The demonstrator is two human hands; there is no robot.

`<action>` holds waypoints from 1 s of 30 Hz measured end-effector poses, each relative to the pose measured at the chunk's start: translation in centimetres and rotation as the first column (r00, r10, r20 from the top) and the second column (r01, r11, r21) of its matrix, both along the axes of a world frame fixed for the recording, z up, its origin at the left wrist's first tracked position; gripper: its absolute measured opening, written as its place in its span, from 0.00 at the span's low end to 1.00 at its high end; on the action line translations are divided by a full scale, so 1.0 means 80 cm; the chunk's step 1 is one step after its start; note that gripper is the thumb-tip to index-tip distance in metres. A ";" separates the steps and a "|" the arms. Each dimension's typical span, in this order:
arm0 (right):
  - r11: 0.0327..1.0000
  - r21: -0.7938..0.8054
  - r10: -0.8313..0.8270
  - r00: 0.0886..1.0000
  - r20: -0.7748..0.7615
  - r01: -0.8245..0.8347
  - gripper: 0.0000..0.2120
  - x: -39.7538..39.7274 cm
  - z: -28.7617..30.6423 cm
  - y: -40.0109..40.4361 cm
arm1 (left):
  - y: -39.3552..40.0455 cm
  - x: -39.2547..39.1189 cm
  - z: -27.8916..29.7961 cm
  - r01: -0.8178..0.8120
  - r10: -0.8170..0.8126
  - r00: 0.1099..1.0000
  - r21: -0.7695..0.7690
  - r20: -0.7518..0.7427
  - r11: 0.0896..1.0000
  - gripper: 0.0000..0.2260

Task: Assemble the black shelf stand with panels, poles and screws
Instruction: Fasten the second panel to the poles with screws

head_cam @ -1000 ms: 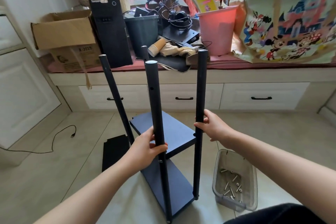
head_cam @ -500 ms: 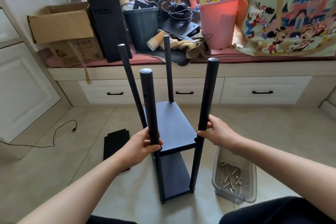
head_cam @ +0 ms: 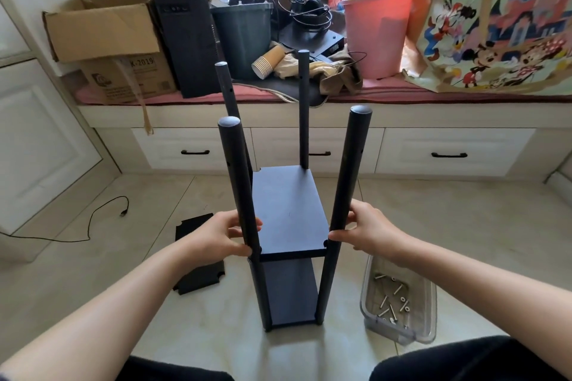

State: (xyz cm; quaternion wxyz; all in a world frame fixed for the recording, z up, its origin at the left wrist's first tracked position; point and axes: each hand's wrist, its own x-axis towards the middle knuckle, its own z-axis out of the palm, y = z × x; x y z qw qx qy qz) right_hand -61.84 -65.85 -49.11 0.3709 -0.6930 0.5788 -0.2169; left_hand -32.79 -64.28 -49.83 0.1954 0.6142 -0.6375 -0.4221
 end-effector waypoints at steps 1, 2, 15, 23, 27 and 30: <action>1.000 0.002 -0.005 1.000 0.004 0.005 0.14 0.000 -0.001 0.000 | 0.000 0.002 0.001 -0.014 0.014 1.000 0.013 -0.005 1.000 0.21; 1.000 0.009 -0.014 1.000 0.010 0.014 0.14 0.000 -0.002 -0.001 | -0.001 0.003 0.001 -0.043 0.043 0.999 0.012 -0.008 0.999 0.21; 0.995 0.083 0.046 0.999 0.016 -0.047 0.17 0.000 -0.022 -0.012 | -0.050 -0.041 -0.039 -0.515 0.619 0.718 0.355 -0.319 0.780 0.05; 0.975 0.173 0.143 0.990 -0.002 -0.141 0.16 -0.002 -0.011 -0.027 | -0.088 -0.030 -0.080 -0.461 0.666 0.668 0.518 -0.333 0.721 0.23; 0.973 0.175 0.154 0.988 0.014 -0.154 0.14 -0.004 -0.009 -0.028 | -0.084 -0.045 -0.071 -0.458 0.678 0.655 0.539 -0.332 0.707 0.17; 0.974 0.163 0.155 0.988 0.017 -0.156 0.12 -0.007 -0.014 -0.030 | -0.082 -0.055 -0.069 -0.490 0.706 0.629 0.539 -0.325 0.685 0.12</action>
